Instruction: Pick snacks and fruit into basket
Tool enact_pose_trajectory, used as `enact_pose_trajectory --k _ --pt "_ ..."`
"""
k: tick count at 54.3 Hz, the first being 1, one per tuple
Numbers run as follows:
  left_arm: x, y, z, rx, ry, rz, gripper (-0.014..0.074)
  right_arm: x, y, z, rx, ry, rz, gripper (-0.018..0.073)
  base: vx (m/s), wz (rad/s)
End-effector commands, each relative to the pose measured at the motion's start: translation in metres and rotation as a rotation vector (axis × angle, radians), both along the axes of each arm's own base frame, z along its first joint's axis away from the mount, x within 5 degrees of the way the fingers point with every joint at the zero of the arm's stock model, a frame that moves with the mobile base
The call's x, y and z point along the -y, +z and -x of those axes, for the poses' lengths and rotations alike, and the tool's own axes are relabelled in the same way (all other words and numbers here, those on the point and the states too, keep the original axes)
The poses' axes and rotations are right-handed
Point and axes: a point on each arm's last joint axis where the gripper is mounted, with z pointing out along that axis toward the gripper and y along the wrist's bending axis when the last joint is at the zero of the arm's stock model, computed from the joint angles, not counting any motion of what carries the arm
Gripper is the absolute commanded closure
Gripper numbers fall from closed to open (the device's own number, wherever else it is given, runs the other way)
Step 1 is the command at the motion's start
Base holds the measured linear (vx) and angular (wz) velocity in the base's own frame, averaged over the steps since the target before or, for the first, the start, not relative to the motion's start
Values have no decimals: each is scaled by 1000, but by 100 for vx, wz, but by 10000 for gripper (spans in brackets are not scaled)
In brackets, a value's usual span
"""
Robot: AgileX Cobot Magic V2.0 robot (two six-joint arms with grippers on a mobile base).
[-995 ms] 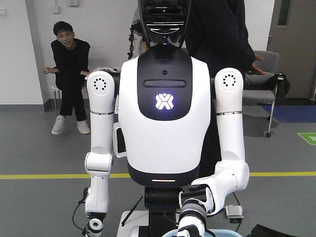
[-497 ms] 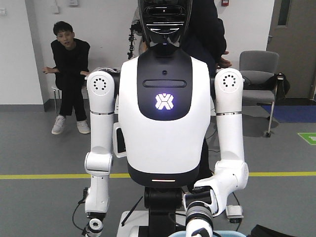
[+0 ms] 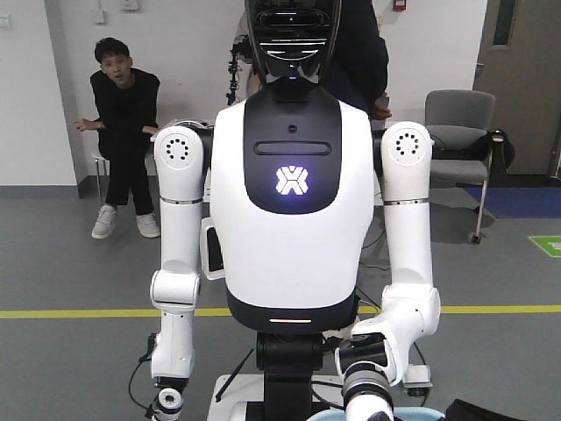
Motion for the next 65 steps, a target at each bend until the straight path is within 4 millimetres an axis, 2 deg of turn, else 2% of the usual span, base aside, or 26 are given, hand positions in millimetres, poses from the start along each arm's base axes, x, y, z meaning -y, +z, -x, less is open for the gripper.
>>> enact_pose_trajectory --k 1,5,18,65 --pt "0 6 1 66 6 92 596 3 12 -2 52 -34 -14 568 0 0" --pt "0 5 1 43 2 145 596 3 12 -2 52 -34 -14 568 0 0" --pt "2 -5 2 -64 -10 92 596 3 12 -2 52 -34 -14 568 0 0" --pt "1 -5 2 -63 -10 88 596 3 12 -1 34 -27 -29 568 0 0"
